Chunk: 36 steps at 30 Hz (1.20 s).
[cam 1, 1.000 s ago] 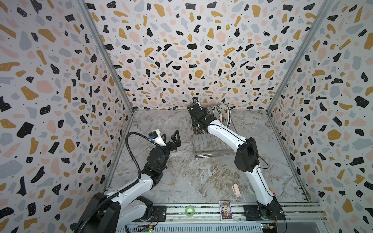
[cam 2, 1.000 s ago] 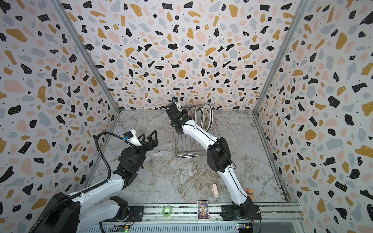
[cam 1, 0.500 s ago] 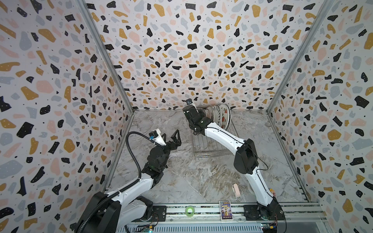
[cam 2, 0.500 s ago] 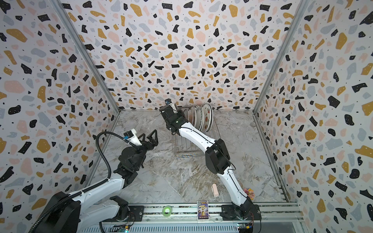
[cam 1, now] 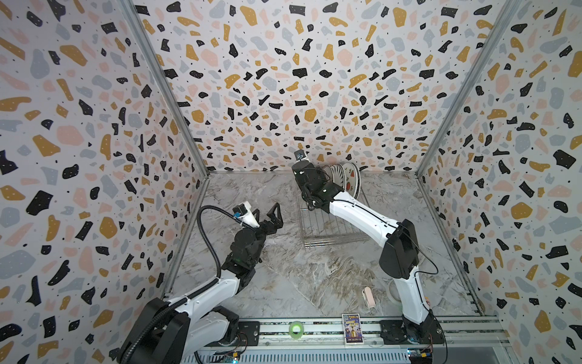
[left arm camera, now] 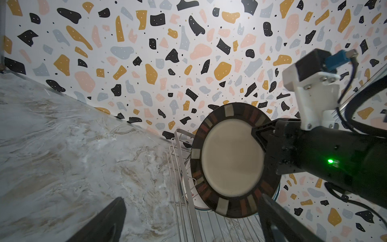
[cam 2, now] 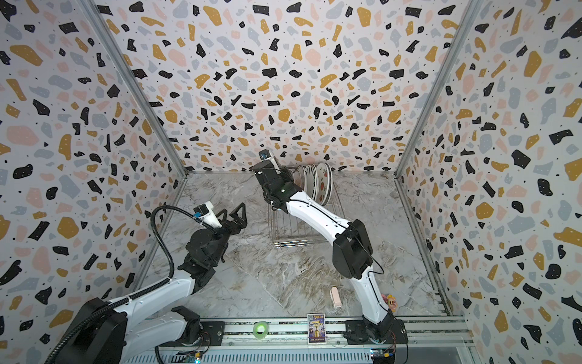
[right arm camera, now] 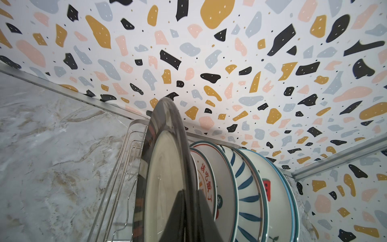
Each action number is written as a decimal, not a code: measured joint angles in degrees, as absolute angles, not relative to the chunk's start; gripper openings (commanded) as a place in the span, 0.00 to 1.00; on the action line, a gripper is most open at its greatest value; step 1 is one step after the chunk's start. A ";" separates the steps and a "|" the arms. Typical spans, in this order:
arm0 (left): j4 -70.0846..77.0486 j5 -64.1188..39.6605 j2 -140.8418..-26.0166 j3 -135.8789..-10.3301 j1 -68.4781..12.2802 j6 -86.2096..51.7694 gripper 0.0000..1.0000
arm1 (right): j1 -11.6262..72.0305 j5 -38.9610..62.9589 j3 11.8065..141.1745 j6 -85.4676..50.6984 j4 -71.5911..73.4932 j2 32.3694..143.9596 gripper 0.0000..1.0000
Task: Unload the plates from the dish rack
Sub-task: Pick up the plate from the dish rack.
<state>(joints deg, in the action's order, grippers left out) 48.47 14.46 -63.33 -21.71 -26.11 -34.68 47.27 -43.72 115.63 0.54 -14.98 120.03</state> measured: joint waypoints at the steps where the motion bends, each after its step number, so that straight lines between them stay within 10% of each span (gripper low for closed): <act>1: 48.51 14.48 -63.35 -21.71 -26.11 -34.74 1.00 | 47.27 -43.31 113.91 0.51 -14.11 118.52 0.04; 14: 47.51 15.31 -60.07 -22.04 -28.53 -35.14 1.00 | 45.25 -29.82 92.20 -4.40 -5.45 98.59 0.03; 36: 45.41 -5.17 -52.25 -22.09 -28.73 -38.24 1.00 | 18.85 19.94 58.28 -29.85 8.93 78.98 0.03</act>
